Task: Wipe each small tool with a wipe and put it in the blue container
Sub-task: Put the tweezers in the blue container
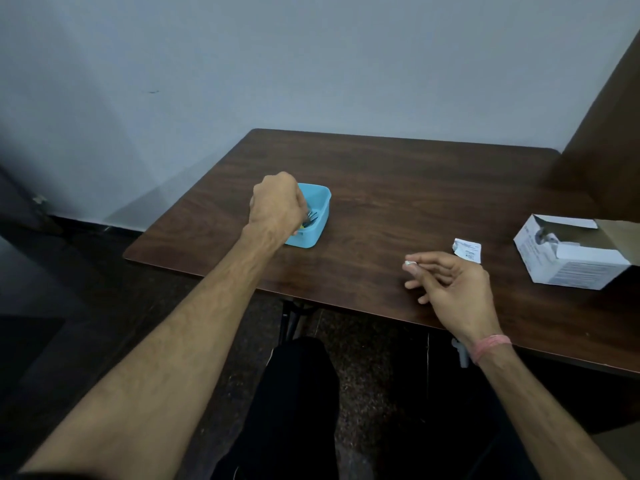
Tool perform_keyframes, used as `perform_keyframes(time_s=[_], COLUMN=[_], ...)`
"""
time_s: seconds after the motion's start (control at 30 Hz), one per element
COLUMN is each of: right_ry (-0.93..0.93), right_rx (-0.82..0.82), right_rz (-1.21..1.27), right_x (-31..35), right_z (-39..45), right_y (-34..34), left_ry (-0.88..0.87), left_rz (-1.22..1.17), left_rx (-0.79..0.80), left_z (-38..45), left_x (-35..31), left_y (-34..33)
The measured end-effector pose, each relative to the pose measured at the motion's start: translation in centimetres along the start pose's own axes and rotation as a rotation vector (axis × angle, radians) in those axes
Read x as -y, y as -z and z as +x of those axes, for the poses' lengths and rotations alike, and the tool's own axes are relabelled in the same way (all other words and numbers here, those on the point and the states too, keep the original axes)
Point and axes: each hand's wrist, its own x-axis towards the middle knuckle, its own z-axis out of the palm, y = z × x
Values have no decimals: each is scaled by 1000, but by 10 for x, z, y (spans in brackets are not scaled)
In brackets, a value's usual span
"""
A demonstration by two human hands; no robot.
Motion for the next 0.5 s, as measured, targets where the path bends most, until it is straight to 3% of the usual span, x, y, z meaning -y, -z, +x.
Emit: perform_keyframes(time_s=[0.2,0.37,0.43,0.5], right_ry=[-11,-14,-12,-9], right_rx=[-1,-43,-53,-56], right_rz=[0,46,64,90], right_x=[3,5,5,4], right_z=[1,2,2,3], right_y=[-1,1,2,5], left_ry=[-1,-156,-219,-230], left_rz=[16,-260,-412,-578], left_rx=[-5,-325,-243,-54], left_z=[-8,-67,-94,-118], left_x=[-4,-19,-33,-49], left_y=[8,6,-11,-34])
